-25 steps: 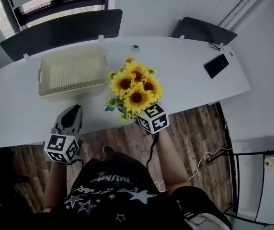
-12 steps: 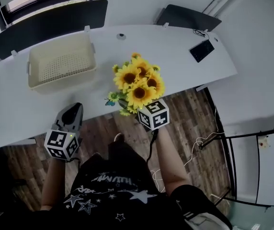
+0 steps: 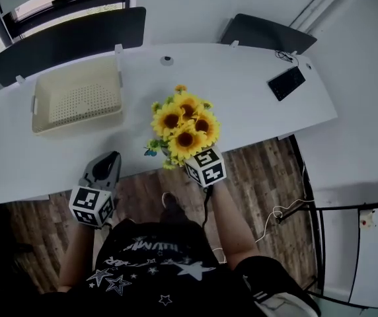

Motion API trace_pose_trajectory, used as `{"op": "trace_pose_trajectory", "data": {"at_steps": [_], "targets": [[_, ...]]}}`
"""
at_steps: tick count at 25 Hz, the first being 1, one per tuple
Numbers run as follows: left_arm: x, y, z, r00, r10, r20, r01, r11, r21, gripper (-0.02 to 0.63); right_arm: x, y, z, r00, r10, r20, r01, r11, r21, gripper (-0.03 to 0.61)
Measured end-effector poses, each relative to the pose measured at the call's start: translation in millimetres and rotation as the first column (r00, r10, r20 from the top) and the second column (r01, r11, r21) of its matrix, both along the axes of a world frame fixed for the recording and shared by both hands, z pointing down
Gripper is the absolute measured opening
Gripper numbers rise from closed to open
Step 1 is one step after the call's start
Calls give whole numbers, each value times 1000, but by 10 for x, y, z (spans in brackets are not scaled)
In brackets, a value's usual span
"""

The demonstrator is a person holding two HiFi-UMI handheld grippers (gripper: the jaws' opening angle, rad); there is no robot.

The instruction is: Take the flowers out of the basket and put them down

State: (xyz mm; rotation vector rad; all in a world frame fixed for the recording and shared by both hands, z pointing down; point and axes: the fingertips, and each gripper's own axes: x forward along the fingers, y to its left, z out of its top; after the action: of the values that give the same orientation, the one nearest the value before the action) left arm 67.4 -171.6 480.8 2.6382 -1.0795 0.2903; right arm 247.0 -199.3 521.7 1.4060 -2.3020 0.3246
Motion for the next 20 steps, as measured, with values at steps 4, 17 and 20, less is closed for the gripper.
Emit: {"op": "trace_pose_trajectory", "data": {"at_steps": [4, 17, 20], "targets": [[271, -187, 61, 999, -44, 9, 44, 999, -1, 25, 182, -207, 127, 999, -48, 5, 48, 999, -16, 518], [740, -511, 397, 974, -215, 70, 220, 973, -69, 25, 548, -621, 734, 989, -143, 43, 147, 982, -120, 518], [809, -535, 457, 970, -229, 78, 235, 969, -79, 25, 542, -635, 855, 984, -173, 45, 178, 973, -150, 518]]}}
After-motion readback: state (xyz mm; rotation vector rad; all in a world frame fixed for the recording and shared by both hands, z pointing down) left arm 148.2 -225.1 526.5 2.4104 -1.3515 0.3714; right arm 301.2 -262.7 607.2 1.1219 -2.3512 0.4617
